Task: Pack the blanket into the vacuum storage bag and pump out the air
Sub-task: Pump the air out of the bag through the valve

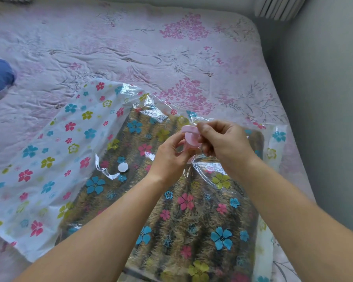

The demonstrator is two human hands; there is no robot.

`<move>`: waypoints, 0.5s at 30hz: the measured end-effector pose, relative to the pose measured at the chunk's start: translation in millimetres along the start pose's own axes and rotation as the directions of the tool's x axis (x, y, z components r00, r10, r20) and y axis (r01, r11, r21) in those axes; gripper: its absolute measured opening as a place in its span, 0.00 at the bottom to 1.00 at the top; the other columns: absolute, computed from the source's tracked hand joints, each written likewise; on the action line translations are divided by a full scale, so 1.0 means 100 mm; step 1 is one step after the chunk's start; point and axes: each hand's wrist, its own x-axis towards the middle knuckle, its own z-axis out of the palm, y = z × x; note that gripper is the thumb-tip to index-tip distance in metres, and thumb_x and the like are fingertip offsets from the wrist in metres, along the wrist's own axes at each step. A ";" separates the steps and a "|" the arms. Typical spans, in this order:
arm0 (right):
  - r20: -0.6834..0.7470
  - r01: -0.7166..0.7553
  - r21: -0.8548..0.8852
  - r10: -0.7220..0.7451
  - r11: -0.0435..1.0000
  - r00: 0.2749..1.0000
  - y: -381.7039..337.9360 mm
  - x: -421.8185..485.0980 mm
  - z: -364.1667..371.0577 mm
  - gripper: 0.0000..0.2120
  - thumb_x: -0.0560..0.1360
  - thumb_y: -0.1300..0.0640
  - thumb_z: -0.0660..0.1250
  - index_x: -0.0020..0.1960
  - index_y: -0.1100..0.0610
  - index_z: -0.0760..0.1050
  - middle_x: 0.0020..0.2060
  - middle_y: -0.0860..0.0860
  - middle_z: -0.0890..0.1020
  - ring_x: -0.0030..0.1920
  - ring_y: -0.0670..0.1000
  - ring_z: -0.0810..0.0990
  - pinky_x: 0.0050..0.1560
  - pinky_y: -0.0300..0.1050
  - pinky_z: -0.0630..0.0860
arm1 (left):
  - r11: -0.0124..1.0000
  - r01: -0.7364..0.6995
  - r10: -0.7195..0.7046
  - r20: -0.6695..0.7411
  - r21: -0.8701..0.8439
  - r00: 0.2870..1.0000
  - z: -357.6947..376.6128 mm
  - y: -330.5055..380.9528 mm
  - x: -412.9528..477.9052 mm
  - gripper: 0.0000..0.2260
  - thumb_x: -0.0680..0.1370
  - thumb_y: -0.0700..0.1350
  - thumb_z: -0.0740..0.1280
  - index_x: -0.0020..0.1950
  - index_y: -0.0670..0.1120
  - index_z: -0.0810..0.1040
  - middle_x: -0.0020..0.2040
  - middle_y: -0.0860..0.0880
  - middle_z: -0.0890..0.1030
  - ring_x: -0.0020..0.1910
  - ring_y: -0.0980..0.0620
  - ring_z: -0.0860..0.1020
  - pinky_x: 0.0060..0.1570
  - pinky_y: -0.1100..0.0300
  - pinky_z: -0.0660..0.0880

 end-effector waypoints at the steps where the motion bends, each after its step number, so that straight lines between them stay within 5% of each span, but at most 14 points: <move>1: 0.007 -0.013 -0.023 0.013 1.000 1.000 0.01 0.02 -0.01 0.09 0.80 0.61 0.68 0.42 0.61 0.80 0.29 0.52 0.80 0.25 0.48 0.74 0.28 0.42 0.71 | 1.000 0.000 0.000 -0.004 -0.001 1.000 0.00 0.00 0.00 0.12 0.81 0.43 0.73 0.64 0.52 0.82 0.56 0.56 0.87 0.60 0.62 0.82 0.51 0.70 0.79; 4: 0.032 0.078 -0.028 -0.077 0.997 0.997 -0.19 -0.01 -0.03 0.09 0.79 0.61 0.69 0.41 0.61 0.80 0.28 0.51 0.80 0.25 0.47 0.74 0.28 0.41 0.73 | 1.000 -0.010 0.010 -0.004 0.007 1.000 -0.01 0.03 0.01 0.15 0.80 0.43 0.73 0.67 0.51 0.81 0.58 0.57 0.86 0.61 0.63 0.82 0.52 0.72 0.77; 10: 0.113 0.358 0.298 -0.405 0.885 0.907 -0.87 -0.19 -0.15 0.08 0.77 0.59 0.72 0.42 0.62 0.81 0.29 0.55 0.80 0.22 0.48 0.72 0.26 0.38 0.69 | 0.999 -0.005 0.005 0.007 0.050 1.000 -0.01 0.01 0.01 0.18 0.79 0.43 0.74 0.68 0.56 0.80 0.58 0.64 0.85 0.60 0.67 0.80 0.54 0.77 0.73; 15: 0.031 0.229 0.065 -0.231 0.971 0.972 -0.30 -0.07 -0.03 0.08 0.79 0.61 0.70 0.41 0.60 0.81 0.28 0.51 0.80 0.24 0.47 0.73 0.25 0.39 0.72 | 1.000 0.001 -0.001 -0.009 -0.023 1.000 0.00 0.01 0.00 0.18 0.79 0.40 0.74 0.68 0.50 0.80 0.57 0.58 0.86 0.55 0.66 0.83 0.51 0.74 0.76</move>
